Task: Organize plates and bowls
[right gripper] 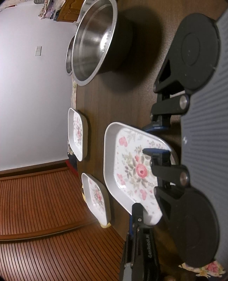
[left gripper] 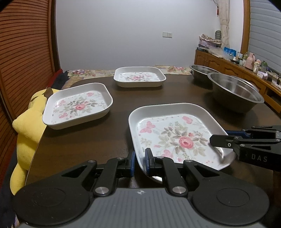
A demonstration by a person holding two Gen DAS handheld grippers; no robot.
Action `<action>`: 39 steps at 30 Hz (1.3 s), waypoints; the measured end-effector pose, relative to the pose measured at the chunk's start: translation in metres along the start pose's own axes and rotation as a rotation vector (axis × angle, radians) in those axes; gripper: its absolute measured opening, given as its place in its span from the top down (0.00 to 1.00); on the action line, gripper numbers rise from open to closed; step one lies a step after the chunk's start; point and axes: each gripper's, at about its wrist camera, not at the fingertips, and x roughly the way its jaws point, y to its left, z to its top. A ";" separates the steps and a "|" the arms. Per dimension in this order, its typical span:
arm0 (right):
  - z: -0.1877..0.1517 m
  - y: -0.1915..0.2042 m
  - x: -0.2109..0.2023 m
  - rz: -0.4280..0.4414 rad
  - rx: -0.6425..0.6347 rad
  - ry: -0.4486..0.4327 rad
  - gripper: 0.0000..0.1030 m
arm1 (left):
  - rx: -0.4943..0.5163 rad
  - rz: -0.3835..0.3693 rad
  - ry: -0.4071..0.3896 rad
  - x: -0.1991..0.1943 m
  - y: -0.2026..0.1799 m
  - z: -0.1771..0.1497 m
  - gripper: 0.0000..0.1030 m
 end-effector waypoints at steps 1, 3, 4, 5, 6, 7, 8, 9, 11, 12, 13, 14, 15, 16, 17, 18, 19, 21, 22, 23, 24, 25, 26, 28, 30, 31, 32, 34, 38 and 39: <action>0.000 -0.001 0.000 0.000 0.003 0.000 0.79 | -0.002 0.001 -0.002 0.000 0.000 0.000 0.88; 0.000 -0.002 0.000 -0.004 0.007 -0.002 0.79 | -0.005 0.002 -0.003 0.000 0.001 0.000 0.88; -0.001 -0.002 0.000 -0.005 0.010 -0.003 0.79 | -0.007 0.002 -0.002 0.000 0.001 0.000 0.87; -0.001 -0.003 0.000 -0.007 0.013 -0.003 0.79 | -0.007 0.004 -0.002 0.000 0.001 0.000 0.86; -0.001 -0.003 0.000 -0.008 0.016 -0.004 0.79 | -0.008 0.005 -0.003 0.000 0.001 0.000 0.86; -0.001 -0.004 0.000 -0.009 0.020 -0.005 0.79 | -0.011 0.004 -0.003 0.000 0.002 0.000 0.85; -0.001 -0.004 0.000 -0.011 0.025 -0.007 0.79 | -0.015 0.004 -0.002 0.000 0.003 0.001 0.82; -0.001 -0.005 0.000 -0.012 0.030 -0.008 0.79 | -0.018 0.006 -0.001 0.000 0.004 0.000 0.81; -0.001 -0.006 0.000 -0.013 0.040 -0.011 0.79 | -0.021 0.009 0.000 -0.001 0.006 0.001 0.78; -0.001 -0.007 -0.001 -0.013 0.043 -0.014 0.79 | -0.023 0.009 -0.002 -0.002 0.007 0.001 0.77; -0.001 -0.008 -0.001 -0.014 0.046 -0.016 0.79 | -0.025 0.011 -0.004 -0.003 0.008 0.002 0.76; -0.001 -0.008 -0.001 -0.016 0.048 -0.019 0.78 | -0.027 0.013 -0.009 -0.004 0.009 0.003 0.75; -0.002 -0.008 -0.002 -0.017 0.050 -0.023 0.78 | -0.031 0.013 -0.015 -0.006 0.010 0.004 0.75; -0.002 -0.008 -0.002 -0.016 0.051 -0.026 0.78 | -0.034 0.012 -0.020 -0.007 0.011 0.004 0.74; -0.002 -0.008 -0.003 -0.017 0.050 -0.033 0.78 | -0.037 0.010 -0.027 -0.009 0.012 0.006 0.71; -0.002 -0.008 -0.005 -0.021 0.046 -0.045 0.78 | -0.040 0.009 -0.035 -0.011 0.013 0.007 0.70; -0.002 -0.007 -0.006 -0.023 0.043 -0.053 0.78 | -0.043 0.008 -0.043 -0.013 0.015 0.009 0.68; 0.000 -0.007 -0.007 -0.032 0.038 -0.063 0.78 | -0.046 0.007 -0.058 -0.016 0.019 0.013 0.66; 0.002 -0.007 -0.008 -0.036 0.030 -0.070 0.78 | -0.046 0.011 -0.065 -0.017 0.021 0.016 0.65; 0.005 -0.006 -0.010 -0.036 0.024 -0.078 0.77 | -0.045 0.016 -0.071 -0.018 0.024 0.018 0.63; 0.008 -0.006 -0.011 -0.035 0.020 -0.084 0.76 | -0.044 0.024 -0.077 -0.018 0.027 0.021 0.62; 0.012 -0.005 -0.012 -0.032 0.017 -0.094 0.73 | -0.043 0.033 -0.083 -0.018 0.031 0.024 0.61; 0.017 -0.005 -0.013 -0.025 0.013 -0.102 0.70 | -0.038 0.045 -0.088 -0.018 0.035 0.026 0.59; 0.026 -0.001 -0.014 -0.010 -0.005 -0.117 0.69 | -0.020 0.069 -0.092 -0.017 0.044 0.031 0.57; 0.035 0.005 -0.013 -0.001 -0.032 -0.129 0.69 | -0.005 0.089 -0.094 -0.015 0.053 0.035 0.57; 0.040 0.008 -0.012 0.002 -0.046 -0.133 0.69 | 0.001 0.098 -0.097 -0.015 0.059 0.037 0.57; 0.044 0.012 -0.009 0.007 -0.056 -0.134 0.69 | 0.003 0.103 -0.099 -0.015 0.064 0.039 0.56; 0.053 0.020 -0.004 0.028 -0.071 -0.128 0.69 | 0.003 0.110 -0.103 -0.013 0.077 0.045 0.55; 0.071 0.038 0.013 0.060 -0.089 -0.113 0.69 | -0.002 0.117 -0.113 -0.009 0.103 0.055 0.53; 0.075 0.042 0.019 0.065 -0.092 -0.108 0.68 | -0.002 0.115 -0.116 -0.008 0.110 0.058 0.53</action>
